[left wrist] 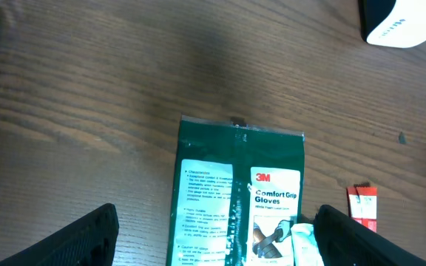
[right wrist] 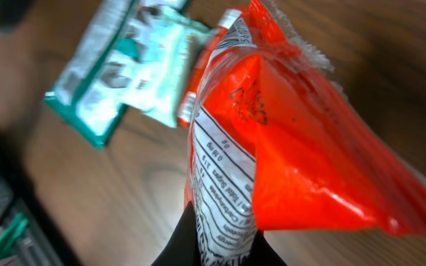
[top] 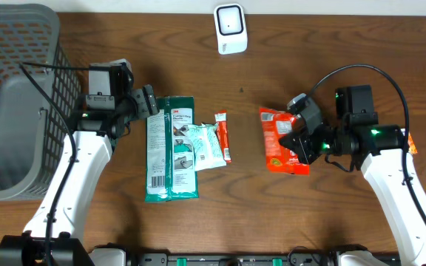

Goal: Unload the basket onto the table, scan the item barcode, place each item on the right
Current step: 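Lift the red snack bag off the table with the right gripper, then hold the red bag up against the white scanner with right gripper, then carry the red bag right and set it at the table's right edge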

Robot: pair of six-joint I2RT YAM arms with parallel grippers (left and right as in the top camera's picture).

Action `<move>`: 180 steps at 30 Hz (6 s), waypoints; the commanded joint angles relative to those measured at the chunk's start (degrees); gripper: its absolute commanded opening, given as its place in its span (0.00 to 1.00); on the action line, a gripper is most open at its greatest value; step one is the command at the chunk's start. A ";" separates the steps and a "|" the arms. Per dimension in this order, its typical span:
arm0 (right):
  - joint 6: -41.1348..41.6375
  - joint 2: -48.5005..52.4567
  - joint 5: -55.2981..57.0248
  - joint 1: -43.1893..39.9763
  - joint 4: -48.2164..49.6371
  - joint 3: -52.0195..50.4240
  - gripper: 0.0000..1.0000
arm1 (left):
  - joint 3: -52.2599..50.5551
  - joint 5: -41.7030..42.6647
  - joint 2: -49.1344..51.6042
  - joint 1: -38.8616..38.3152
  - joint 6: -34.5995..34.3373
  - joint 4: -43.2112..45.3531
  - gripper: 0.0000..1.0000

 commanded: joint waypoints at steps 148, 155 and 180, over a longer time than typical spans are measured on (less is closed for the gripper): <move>-1.99 37.90 36.70 -18.69 -12.17 28.92 0.06 | 0.83 -0.52 -0.28 0.13 0.76 -0.15 0.86; 0.02 37.90 40.26 -21.46 -9.75 26.97 0.79 | 0.83 -0.52 -0.28 0.13 0.76 -0.15 0.86; 13.22 37.88 13.60 -19.87 0.70 22.91 0.01 | 0.83 -0.52 -0.28 0.13 0.76 -0.15 0.86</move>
